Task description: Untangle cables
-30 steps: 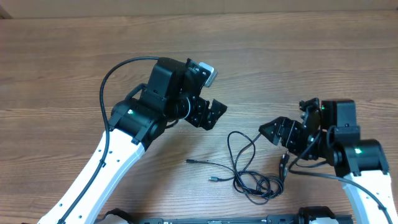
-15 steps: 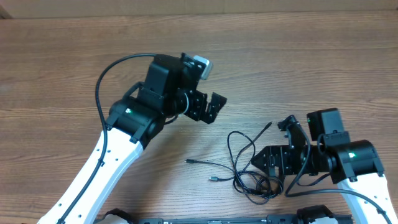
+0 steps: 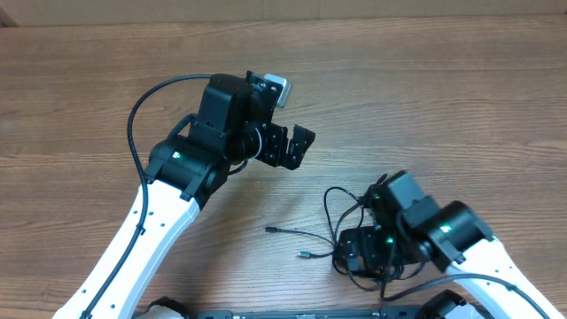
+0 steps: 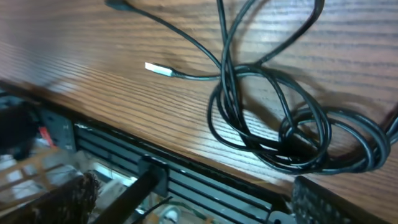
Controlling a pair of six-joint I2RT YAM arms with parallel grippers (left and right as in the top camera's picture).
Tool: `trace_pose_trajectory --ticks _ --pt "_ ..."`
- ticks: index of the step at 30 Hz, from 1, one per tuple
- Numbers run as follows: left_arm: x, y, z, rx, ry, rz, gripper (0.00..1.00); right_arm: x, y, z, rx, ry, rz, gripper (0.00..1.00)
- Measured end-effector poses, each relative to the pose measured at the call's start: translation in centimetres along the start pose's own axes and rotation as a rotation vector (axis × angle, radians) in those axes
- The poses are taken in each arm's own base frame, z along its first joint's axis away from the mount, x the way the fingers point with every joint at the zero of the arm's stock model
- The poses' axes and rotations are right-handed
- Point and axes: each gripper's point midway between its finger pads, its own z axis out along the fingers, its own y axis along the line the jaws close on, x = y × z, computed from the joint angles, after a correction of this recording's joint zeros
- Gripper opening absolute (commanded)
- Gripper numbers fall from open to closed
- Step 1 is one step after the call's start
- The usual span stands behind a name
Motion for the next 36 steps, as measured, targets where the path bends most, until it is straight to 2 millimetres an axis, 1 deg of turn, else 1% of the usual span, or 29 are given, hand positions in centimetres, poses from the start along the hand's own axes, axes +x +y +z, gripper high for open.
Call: trace_pose_trajectory --ticks 4,9,13,15,18,21,24,26,29,31,33,36 --pt "0.0 0.0 0.0 0.0 0.0 0.0 1.0 0.4 -0.7 1.7 0.1 0.059 0.056 1.0" --pt "0.0 0.0 0.0 0.0 0.002 -0.001 1.0 0.0 -1.9 3.9 0.196 0.12 0.128 0.97" --pt "0.1 0.0 0.0 -0.001 0.002 0.0 1.0 0.2 -2.9 5.3 0.26 0.181 0.161 0.96" --pt "0.1 0.0 0.0 -0.001 0.003 -0.001 1.0 0.2 -3.0 5.7 0.272 0.191 0.156 0.95" --pt "0.1 0.1 0.0 -0.004 0.002 -0.001 1.0 0.0 -2.5 6.5 0.275 0.187 0.118 0.95" --pt "0.0 0.2 0.0 -0.013 0.0 0.0 1.0 0.6 -1.9 7.3 0.277 0.195 0.061 0.95" --pt "0.0 0.4 0.0 -0.021 -0.002 -0.001 1.0 1.6 -1.5 8.0 0.283 0.21 0.012 0.91" --pt "-0.1 0.6 -0.1 -0.024 -0.003 -0.004 1.0 1.5 -1.2 8.2 0.274 0.201 0.002 0.85" --pt "-0.1 0.8 -0.1 -0.029 -0.006 -0.009 1.0 1.0 -0.8 8.5 0.259 0.18 -0.003 0.83" --pt "-0.1 0.9 -0.1 -0.031 -0.006 -0.009 1.0 0.9 -0.8 9.0 0.247 0.17 -0.006 0.81" --pt "-0.1 0.9 -0.1 -0.032 -0.006 -0.009 1.0 1.1 -1.1 9.8 0.232 0.169 -0.009 0.74" --pt "-0.1 0.9 -0.1 -0.032 -0.006 -0.009 1.0 1.9 -1.9 10.5 0.235 0.182 -0.001 0.72"
